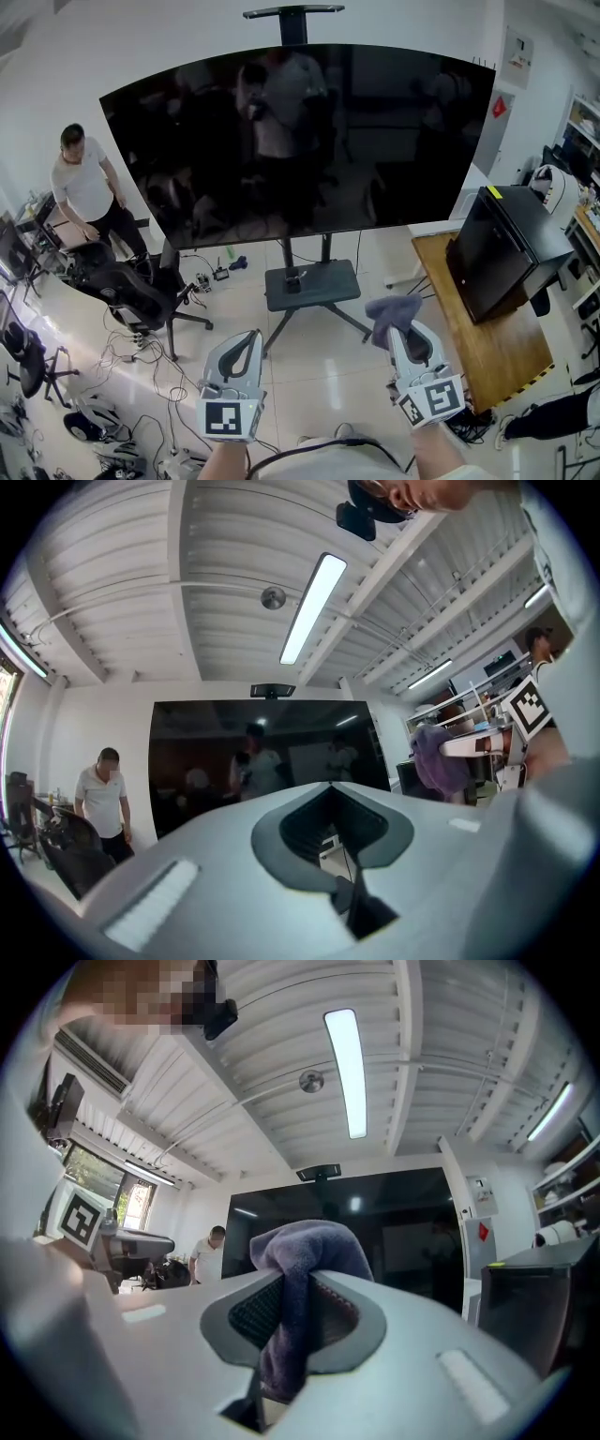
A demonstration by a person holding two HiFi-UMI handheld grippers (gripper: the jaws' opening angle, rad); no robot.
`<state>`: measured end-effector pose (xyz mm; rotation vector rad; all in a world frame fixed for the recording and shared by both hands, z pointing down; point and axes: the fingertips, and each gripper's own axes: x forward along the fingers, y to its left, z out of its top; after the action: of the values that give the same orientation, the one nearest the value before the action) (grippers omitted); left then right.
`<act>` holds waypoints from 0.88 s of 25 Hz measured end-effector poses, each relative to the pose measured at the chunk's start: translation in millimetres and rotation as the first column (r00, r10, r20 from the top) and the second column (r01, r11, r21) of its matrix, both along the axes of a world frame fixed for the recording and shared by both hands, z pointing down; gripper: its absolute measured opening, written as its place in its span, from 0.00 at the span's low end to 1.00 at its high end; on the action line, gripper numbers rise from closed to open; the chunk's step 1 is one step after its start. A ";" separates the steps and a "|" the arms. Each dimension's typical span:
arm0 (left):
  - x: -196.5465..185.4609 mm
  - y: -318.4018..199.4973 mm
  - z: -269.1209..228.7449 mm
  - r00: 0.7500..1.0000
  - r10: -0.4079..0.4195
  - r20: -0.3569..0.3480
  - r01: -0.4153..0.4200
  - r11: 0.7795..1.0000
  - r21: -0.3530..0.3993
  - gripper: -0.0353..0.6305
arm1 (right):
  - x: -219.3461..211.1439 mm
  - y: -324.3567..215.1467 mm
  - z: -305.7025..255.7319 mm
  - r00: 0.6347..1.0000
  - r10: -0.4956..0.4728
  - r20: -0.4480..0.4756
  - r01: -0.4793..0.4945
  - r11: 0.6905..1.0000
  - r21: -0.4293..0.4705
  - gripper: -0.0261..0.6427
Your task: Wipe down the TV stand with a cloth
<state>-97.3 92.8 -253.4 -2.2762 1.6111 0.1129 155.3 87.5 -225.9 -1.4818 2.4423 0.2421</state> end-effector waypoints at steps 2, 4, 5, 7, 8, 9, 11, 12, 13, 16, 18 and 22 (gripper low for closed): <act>-0.9 3.1 -0.4 1.000 0.008 -0.021 -0.007 1.000 0.007 0.11 | -2.4 1.3 0.6 1.000 -0.001 -0.004 0.001 1.000 -0.008 0.12; -1.2 7.9 -2.4 1.000 0.009 -0.022 -0.008 1.000 0.012 0.11 | -5.4 5.3 -2.7 1.000 0.000 -0.011 0.000 1.000 0.001 0.12; -0.5 10.6 -2.4 1.000 0.008 -0.021 -0.008 1.000 0.012 0.11 | -5.7 8.1 -4.5 1.000 0.002 -0.015 -0.001 1.000 0.007 0.12; 2.0 15.4 -1.7 1.000 0.008 -0.023 -0.008 1.000 0.012 0.11 | -4.4 13.5 -7.2 1.000 0.010 -0.024 -0.009 1.000 0.016 0.12; 3.1 17.2 -1.8 1.000 0.009 -0.024 -0.009 1.000 0.014 0.11 | -4.2 15.6 -8.2 1.000 0.012 -0.025 -0.011 1.000 0.018 0.12; 4.2 18.7 -2.4 1.000 0.011 -0.024 -0.011 1.000 0.015 0.11 | -4.2 17.1 -9.1 1.000 0.011 -0.024 -0.011 1.000 0.018 0.12; 6.1 20.3 -4.8 1.000 0.013 -0.019 -0.013 1.000 0.020 0.11 | -3.4 18.4 -9.8 1.000 0.013 -0.021 -0.012 1.000 0.015 0.12; 6.5 20.5 -6.3 1.000 0.012 -0.016 -0.012 1.000 0.022 0.11 | -2.6 18.6 -9.8 1.000 0.015 -0.019 -0.015 1.000 0.014 0.12; 6.1 20.4 -7.4 1.000 0.008 -0.013 -0.008 1.000 0.021 0.11 | -2.0 18.9 -9.5 1.000 0.017 -0.018 -0.017 1.000 0.012 0.12; 5.1 18.5 -5.3 1.000 0.013 -0.015 -0.013 1.000 0.012 0.11 | -2.1 20.4 -7.3 0.999 0.027 -0.022 -0.027 1.000 0.008 0.12; 5.8 18.1 9.6 1.000 0.018 0.009 -0.017 0.997 -0.073 0.11 | -3.1 20.9 -5.0 0.999 0.032 -0.027 -0.031 0.999 0.006 0.12; 9.1 16.4 38.5 0.998 0.020 0.057 -0.004 0.966 -0.258 0.11 | -5.3 18.9 0.8 0.999 0.033 -0.031 -0.033 0.999 -0.006 0.12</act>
<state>-88.2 109.2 -214.8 -2.4545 1.6649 -0.1703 150.0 106.3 -225.2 -1.5329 2.4465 0.2654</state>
